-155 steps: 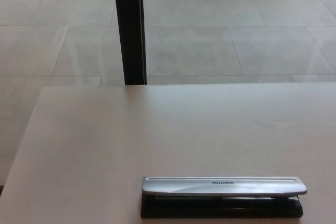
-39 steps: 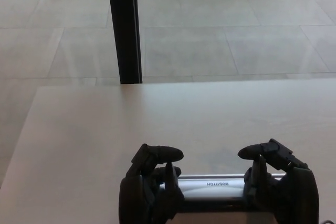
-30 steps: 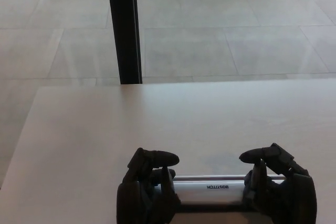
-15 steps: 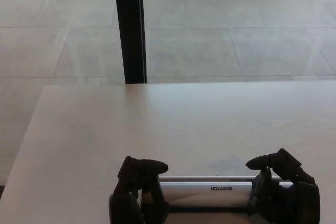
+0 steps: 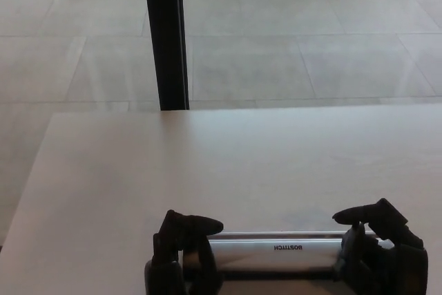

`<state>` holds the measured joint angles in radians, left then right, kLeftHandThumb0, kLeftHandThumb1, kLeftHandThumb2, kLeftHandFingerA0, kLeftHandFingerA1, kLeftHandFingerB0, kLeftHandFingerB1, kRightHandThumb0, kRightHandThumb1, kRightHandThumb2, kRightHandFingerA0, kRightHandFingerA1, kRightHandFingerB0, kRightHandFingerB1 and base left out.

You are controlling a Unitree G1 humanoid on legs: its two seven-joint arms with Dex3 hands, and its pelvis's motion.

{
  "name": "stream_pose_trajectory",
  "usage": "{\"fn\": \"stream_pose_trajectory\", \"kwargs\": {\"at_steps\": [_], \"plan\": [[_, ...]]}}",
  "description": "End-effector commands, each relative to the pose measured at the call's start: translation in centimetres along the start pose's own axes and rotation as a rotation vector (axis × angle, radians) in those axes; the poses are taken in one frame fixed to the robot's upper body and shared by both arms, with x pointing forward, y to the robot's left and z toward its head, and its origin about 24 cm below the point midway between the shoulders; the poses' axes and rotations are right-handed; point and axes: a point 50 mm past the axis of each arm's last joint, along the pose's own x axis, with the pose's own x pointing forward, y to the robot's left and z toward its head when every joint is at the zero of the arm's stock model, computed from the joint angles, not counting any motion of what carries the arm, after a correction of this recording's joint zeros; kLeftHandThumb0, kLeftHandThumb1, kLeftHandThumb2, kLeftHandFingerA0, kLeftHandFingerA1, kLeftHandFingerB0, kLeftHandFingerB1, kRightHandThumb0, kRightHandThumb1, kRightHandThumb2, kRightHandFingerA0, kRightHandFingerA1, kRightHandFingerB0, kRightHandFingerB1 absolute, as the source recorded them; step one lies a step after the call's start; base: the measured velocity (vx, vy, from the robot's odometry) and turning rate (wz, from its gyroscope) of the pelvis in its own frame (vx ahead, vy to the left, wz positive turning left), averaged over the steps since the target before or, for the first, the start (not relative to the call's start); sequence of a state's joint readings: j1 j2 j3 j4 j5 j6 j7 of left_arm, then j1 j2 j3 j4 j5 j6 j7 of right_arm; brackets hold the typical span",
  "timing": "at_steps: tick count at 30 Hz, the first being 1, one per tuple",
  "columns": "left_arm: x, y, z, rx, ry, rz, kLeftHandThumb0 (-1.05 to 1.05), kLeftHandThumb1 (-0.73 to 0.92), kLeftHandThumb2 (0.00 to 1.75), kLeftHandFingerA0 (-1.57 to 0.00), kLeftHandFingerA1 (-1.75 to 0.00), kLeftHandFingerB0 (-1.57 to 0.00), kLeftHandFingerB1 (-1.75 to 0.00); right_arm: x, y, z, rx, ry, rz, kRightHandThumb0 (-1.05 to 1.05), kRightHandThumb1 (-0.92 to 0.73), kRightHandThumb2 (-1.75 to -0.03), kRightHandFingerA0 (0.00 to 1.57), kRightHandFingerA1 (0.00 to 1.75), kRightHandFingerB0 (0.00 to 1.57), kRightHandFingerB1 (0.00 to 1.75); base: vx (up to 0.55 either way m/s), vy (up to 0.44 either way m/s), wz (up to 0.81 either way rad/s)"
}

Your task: A hole pucnch is kept on the middle on the desk infront of the robot and the robot uses both its hands as fists to press on it and use it

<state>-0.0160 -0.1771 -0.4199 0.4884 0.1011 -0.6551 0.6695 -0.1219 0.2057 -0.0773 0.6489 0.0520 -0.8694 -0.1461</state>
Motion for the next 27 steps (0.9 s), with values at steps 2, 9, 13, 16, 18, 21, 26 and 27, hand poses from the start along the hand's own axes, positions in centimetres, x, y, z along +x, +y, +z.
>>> {"fn": "stream_pose_trajectory", "kwargs": {"at_steps": [2,9,13,16,18,21,26,27], "plan": [[-2.4,-6.6,1.4,-0.281,0.211,0.242,-0.28,0.89,0.79,-0.95,-1.75,-0.47,-1.57,-0.6,1.5,-0.1,0.132,0.115,-0.180,-0.51,-0.50,-1.15,1.29,1.75,0.98,1.45,0.00,0.000,0.00],[2.5,-7.1,6.2,-0.395,0.115,0.066,-0.32,0.92,0.80,-0.92,-1.75,-0.36,-1.68,2.0,2.8,4.5,0.217,0.164,-0.009,-0.45,-0.55,-1.01,1.18,1.72,0.90,1.32,0.00,0.000,0.00],[4.7,-6.5,8.7,-0.394,0.055,0.014,-0.27,0.89,0.90,-0.88,-1.75,-0.38,-1.68,3.2,2.9,6.8,0.226,0.175,0.069,-0.43,-0.57,-0.95,1.15,1.70,0.88,1.29,0.01,-0.002,0.02],[5.8,-5.9,10.1,-0.385,0.026,-0.008,-0.28,0.91,0.90,-0.87,-1.75,-0.39,-1.69,4.0,2.9,8.5,0.237,0.152,0.124,-0.43,-0.60,-0.92,1.14,1.72,0.84,1.34,0.00,0.000,0.00],[6.8,-4.9,11.4,-0.374,-0.006,-0.007,-0.31,0.92,0.83,-0.93,-1.75,-0.38,-1.67,5.0,2.8,10.7,0.239,0.127,0.174,-0.40,-0.60,-0.95,1.12,1.71,0.85,1.26,0.00,0.000,0.00],[7.5,-3.7,12.2,-0.416,-0.027,-0.021,-0.33,0.92,0.78,-0.87,-1.75,-0.40,-1.67,5.7,2.2,12.6,0.243,0.091,0.191,-0.37,-0.56,-1.01,1.15,1.72,0.87,1.21,0.00,0.000,0.00],[8.3,-1.0,13.3,-0.383,-0.073,-0.034,-0.30,0.89,0.82,-0.93,-1.75,-0.43,-1.68,6.7,-0.6,15.3,0.186,0.051,0.202,-0.36,-0.59,-0.93,1.24,1.65,0.79,1.18,0.00,0.000,0.00],[8.2,-1.0,13.3,-0.383,-0.072,-0.034,-0.30,0.89,0.82,-0.93,-1.75,-0.43,-1.68,6.7,-0.6,15.3,0.186,0.052,0.202,-0.36,-0.59,-0.93,1.24,1.65,0.79,1.18,0.00,0.000,0.00]]}}
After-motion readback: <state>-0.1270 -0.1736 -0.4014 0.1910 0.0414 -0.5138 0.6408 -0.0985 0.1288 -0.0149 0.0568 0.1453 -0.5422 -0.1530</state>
